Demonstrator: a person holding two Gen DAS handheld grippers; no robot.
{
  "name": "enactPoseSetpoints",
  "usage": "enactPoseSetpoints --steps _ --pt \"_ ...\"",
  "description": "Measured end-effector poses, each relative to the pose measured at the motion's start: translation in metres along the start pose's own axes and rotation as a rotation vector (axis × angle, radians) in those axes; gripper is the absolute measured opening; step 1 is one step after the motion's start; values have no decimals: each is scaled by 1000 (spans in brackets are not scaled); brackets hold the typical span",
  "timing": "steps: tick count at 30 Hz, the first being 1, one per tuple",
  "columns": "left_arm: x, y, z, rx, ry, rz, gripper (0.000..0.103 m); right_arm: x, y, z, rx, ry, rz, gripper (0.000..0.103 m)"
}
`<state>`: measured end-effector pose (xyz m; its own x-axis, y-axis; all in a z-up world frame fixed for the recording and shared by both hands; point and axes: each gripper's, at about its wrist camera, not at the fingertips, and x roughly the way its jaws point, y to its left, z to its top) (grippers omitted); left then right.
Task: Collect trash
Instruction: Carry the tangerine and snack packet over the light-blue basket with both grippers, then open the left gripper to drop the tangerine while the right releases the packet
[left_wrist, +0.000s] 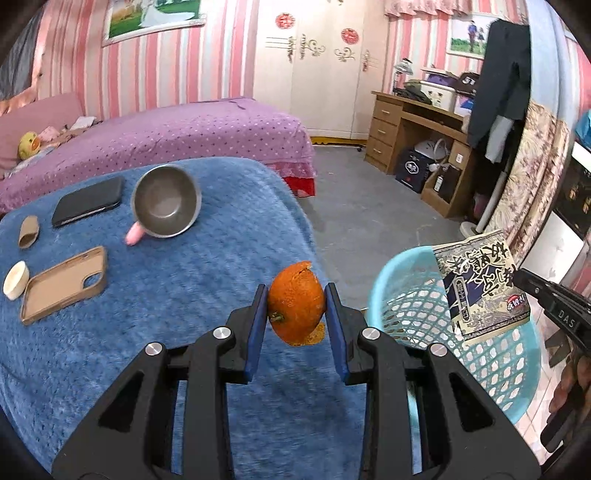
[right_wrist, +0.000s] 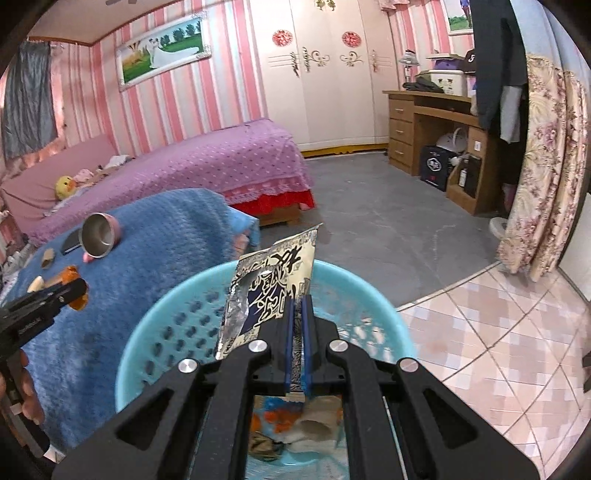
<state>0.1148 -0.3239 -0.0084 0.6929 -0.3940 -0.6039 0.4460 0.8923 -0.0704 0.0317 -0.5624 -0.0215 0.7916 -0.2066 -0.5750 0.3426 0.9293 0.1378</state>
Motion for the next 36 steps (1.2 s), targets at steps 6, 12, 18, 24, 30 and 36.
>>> enactPoseSetpoints --steps 6,12,18,24,30,36 --pt "4 -35 8 42 -6 -38 30 3 -12 -3 -8 18 -52 5" --pt "9 -70 14 96 -9 -78 30 3 -17 -4 -47 26 -111 5" --pt "25 -96 14 147 22 -104 30 2 -17 -3 -61 33 -132 5" --pt "39 -95 13 150 56 -101 59 1 -21 -2 -38 33 -124 5" --pt "37 -87 11 158 31 -26 85 0 -22 -2 -29 35 -121 5" --pt "28 -69 9 149 11 13 91 1 -19 -1 -30 44 -121 8"
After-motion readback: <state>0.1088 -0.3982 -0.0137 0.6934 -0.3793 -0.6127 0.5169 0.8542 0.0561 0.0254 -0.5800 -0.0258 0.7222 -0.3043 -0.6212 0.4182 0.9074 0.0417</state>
